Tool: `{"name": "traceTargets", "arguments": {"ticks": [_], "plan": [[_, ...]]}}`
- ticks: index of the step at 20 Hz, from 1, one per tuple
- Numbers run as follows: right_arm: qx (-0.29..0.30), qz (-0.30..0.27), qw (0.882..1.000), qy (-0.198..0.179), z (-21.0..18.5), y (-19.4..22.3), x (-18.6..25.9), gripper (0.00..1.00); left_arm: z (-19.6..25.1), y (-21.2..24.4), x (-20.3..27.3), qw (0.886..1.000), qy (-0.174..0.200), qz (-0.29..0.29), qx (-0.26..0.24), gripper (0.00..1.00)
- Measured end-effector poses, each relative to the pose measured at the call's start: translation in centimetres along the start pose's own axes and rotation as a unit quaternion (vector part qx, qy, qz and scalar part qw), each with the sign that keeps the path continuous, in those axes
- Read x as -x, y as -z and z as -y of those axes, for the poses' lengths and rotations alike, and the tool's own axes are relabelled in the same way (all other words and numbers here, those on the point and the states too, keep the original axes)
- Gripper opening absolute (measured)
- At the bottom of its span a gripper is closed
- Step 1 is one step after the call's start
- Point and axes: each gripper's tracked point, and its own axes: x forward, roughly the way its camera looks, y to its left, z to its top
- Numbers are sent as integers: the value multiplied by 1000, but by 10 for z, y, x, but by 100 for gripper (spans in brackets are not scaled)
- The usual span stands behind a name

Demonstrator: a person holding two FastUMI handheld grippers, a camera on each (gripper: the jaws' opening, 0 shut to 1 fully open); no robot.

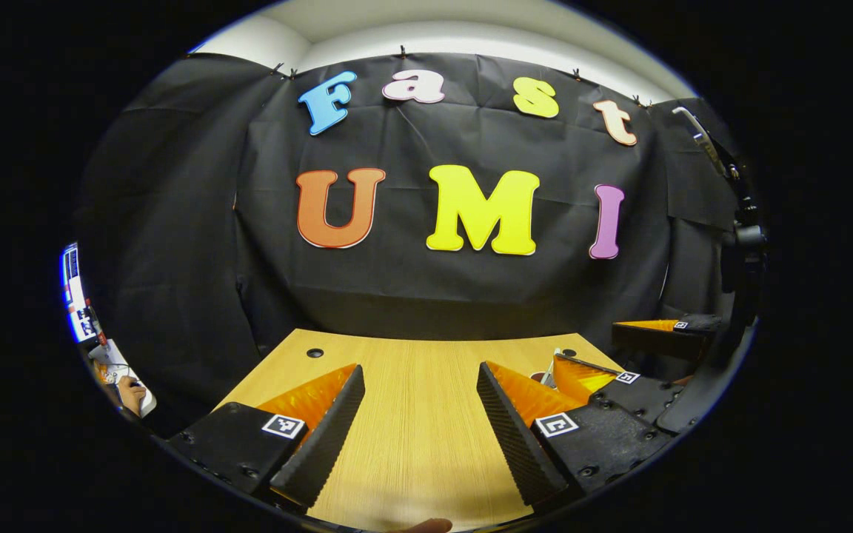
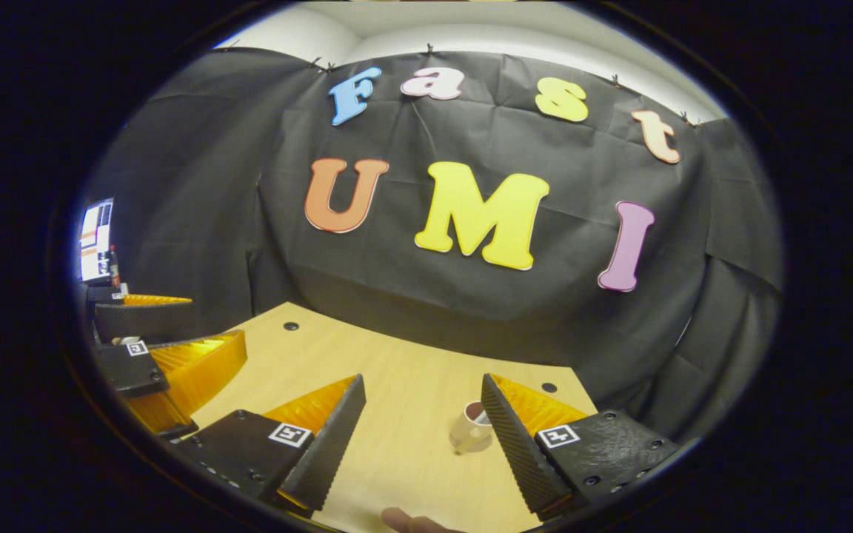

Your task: Put the toothbrush and toothpaste on the desktop into the cup, then pick up the cup and place it on the coaster on the desktop.

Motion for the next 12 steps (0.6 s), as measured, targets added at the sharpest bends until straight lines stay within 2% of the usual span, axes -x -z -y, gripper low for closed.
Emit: {"name": "traceTargets", "arguments": {"ticks": [12], "plan": [[-6,-11,1000,10,13,9,6,95,7,5,4,1000,22,-13,-7,97]]}}
